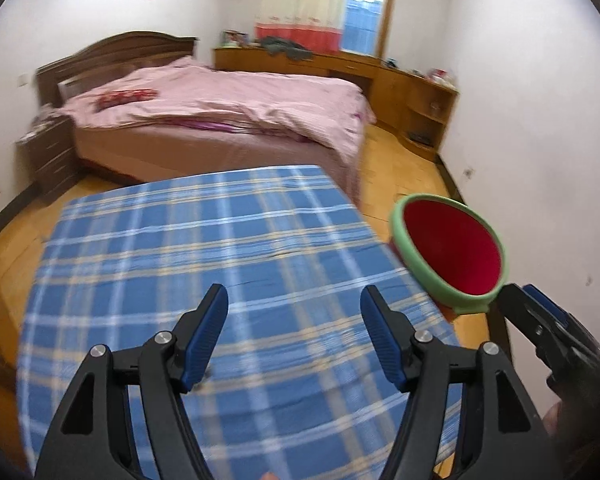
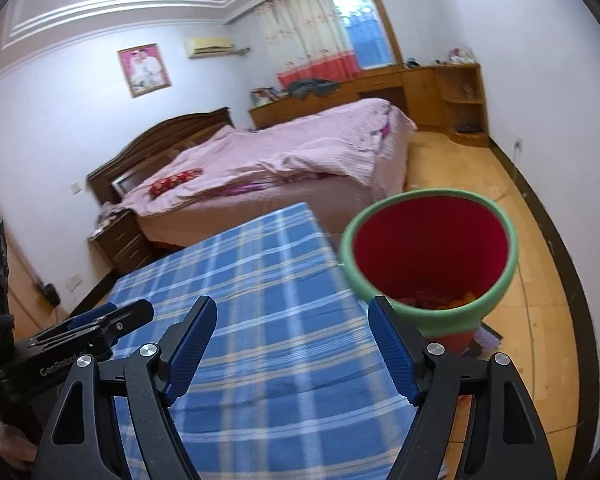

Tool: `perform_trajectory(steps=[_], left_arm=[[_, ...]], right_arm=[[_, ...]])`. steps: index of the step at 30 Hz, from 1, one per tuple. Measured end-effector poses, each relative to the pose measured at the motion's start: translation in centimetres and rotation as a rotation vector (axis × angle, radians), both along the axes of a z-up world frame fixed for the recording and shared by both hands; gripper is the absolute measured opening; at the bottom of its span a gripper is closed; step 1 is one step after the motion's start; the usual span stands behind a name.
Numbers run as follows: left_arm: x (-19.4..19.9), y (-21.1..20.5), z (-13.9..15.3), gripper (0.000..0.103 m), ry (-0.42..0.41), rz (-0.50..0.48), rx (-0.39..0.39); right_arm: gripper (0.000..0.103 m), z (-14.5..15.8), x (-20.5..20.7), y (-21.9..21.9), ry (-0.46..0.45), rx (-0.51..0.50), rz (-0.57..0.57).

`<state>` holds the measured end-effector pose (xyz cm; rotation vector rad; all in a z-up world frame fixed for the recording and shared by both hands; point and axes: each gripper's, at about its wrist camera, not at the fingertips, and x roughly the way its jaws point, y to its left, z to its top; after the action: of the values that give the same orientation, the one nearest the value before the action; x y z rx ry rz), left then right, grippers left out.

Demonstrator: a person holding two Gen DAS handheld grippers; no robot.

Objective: Collect trash

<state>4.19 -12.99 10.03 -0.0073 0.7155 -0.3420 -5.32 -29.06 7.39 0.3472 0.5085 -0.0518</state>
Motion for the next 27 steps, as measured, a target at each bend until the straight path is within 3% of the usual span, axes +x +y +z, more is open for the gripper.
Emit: perform_trajectory(steps=[11, 27], left_arm=[[-4.8, 6.2, -0.9, 0.068, -0.065, 0.176, 0.011], [-6.3, 8.9, -3.9, 0.068, -0.049, 0.283, 0.048]], right_arm=[[0.08, -1.7, -1.6, 7.4, -0.011, -0.076, 0.118], [0.08, -2.5, -4.2, 8.9, -0.072, -0.107, 0.111]])
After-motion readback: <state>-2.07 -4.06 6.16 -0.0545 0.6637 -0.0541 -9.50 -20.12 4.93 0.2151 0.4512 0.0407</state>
